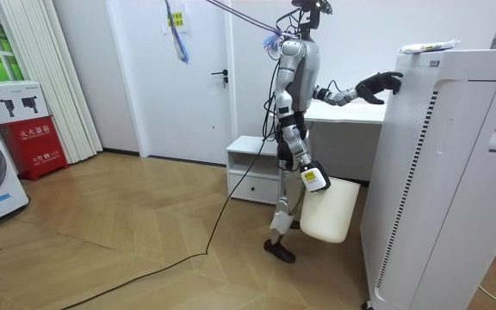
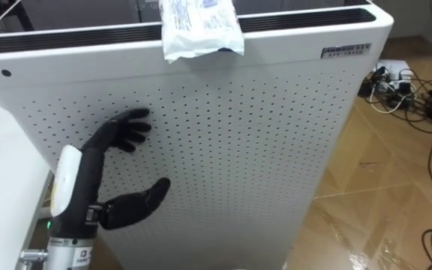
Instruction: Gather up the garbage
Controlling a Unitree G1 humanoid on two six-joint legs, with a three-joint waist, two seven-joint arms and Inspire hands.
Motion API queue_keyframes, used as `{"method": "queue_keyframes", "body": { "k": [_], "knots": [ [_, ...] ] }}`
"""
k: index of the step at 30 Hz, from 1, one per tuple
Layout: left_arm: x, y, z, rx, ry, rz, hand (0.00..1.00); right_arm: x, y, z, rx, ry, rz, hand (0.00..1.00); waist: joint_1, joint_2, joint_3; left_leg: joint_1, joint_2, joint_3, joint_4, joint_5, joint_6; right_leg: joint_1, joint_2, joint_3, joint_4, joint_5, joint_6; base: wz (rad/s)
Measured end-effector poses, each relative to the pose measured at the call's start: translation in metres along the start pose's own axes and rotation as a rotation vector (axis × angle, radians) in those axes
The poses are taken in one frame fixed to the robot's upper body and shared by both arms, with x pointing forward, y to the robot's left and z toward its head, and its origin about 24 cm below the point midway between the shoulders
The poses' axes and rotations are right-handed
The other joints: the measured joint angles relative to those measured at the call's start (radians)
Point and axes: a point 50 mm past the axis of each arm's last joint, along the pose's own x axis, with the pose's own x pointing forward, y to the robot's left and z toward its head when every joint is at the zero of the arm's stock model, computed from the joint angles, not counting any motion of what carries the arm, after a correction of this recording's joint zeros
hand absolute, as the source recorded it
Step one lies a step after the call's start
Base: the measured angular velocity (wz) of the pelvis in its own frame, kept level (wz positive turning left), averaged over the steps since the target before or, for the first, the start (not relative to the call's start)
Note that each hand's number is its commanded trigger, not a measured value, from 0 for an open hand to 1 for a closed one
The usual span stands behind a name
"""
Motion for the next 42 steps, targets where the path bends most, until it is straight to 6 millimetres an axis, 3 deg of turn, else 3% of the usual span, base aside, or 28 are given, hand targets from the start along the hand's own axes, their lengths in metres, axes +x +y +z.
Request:
{"method": "queue_keyframes", "body": {
  "k": [14,26,42],
  "knots": [
    [0.037,0.016,0.036,-0.058,-0.220,0.203,0.00,-0.001,-0.001,-0.003,0.012,0.016,-0.026,1.00,-0.007,0.000,0.0003,0.026,0.002,0.003,0.000,0.000,0.000,0.026,0.000,0.002,0.001,0.000,-0.001,0.00],
    [0.040,0.018,0.039,-0.046,-0.242,0.232,0.00,0.000,0.000,-0.001,0.011,0.011,-0.015,1.00,-0.020,-0.011,0.0068,0.033,0.001,0.003,-0.002,0.000,0.000,0.033,0.002,0.006,-0.002,0.000,0.000,0.00],
    [0.038,0.016,0.038,0.073,-0.314,0.162,0.00,-0.001,0.000,0.000,0.002,0.010,0.011,1.00,-0.035,0.003,0.0038,0.045,0.003,0.021,-0.005,0.000,0.000,0.038,0.007,0.027,-0.015,0.006,0.001,-0.03]
  ]
}}
